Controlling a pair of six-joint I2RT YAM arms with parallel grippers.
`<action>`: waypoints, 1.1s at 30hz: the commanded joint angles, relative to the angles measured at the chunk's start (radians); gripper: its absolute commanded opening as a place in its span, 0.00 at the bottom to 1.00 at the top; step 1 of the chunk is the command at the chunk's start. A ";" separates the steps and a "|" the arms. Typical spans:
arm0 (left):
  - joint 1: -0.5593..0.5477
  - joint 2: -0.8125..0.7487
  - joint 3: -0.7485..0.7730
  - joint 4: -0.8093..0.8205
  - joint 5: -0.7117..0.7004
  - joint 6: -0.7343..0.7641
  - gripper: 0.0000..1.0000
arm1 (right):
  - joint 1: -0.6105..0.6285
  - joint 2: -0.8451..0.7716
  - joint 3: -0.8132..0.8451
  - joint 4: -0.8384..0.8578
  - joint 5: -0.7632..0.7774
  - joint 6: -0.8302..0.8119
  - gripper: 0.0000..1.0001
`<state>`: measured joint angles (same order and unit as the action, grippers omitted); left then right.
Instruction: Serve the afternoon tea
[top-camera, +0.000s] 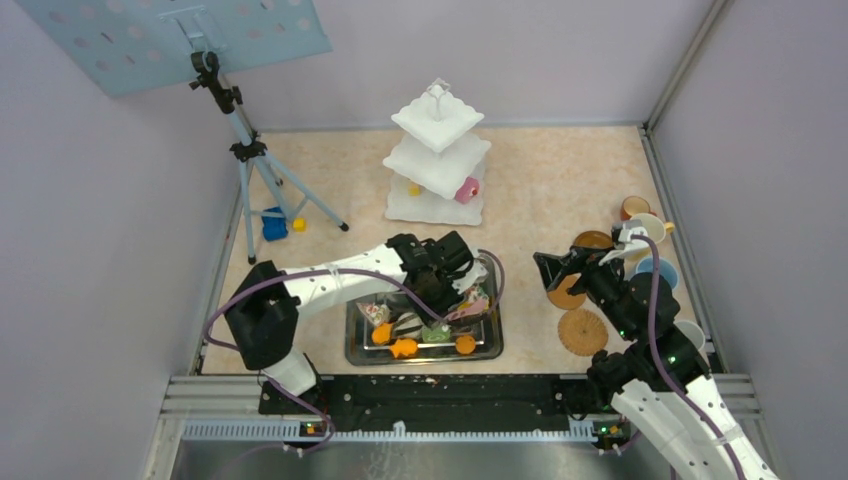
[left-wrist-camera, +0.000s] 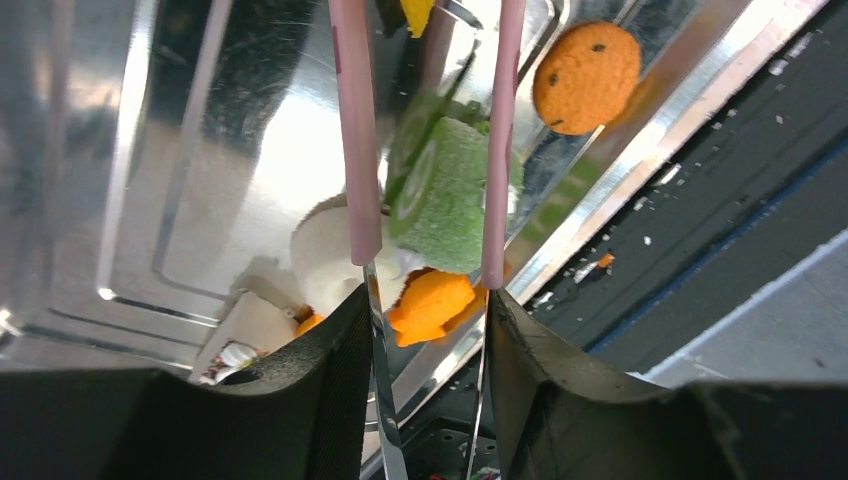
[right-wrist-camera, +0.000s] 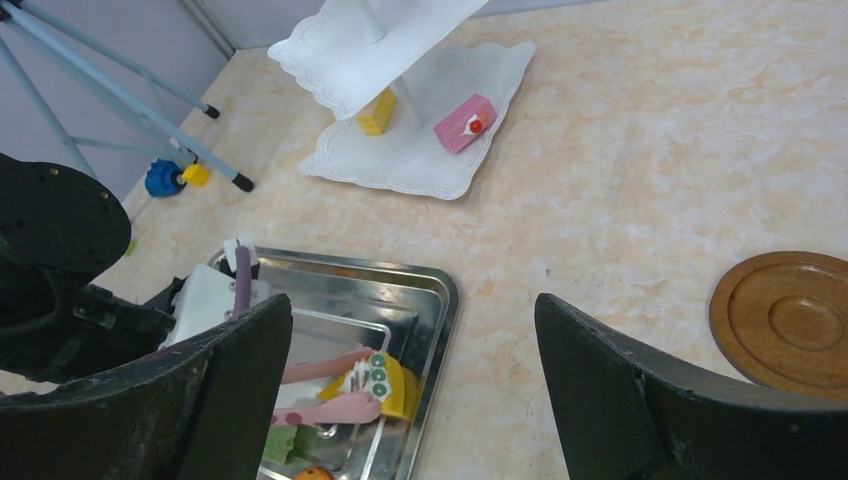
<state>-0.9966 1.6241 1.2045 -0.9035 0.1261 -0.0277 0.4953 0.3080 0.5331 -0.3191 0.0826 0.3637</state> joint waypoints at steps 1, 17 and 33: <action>0.000 -0.053 0.056 0.003 -0.164 -0.037 0.44 | 0.008 0.001 0.018 0.031 -0.002 0.009 0.90; 0.187 -0.043 0.184 0.062 -0.431 -0.233 0.39 | 0.008 0.012 0.015 0.056 -0.008 0.016 0.90; 0.293 0.181 0.284 0.287 -0.439 -0.271 0.39 | 0.008 0.016 0.022 0.042 -0.004 0.012 0.90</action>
<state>-0.7017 1.7988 1.4483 -0.7055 -0.2665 -0.2745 0.4957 0.3210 0.5327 -0.3012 0.0776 0.3710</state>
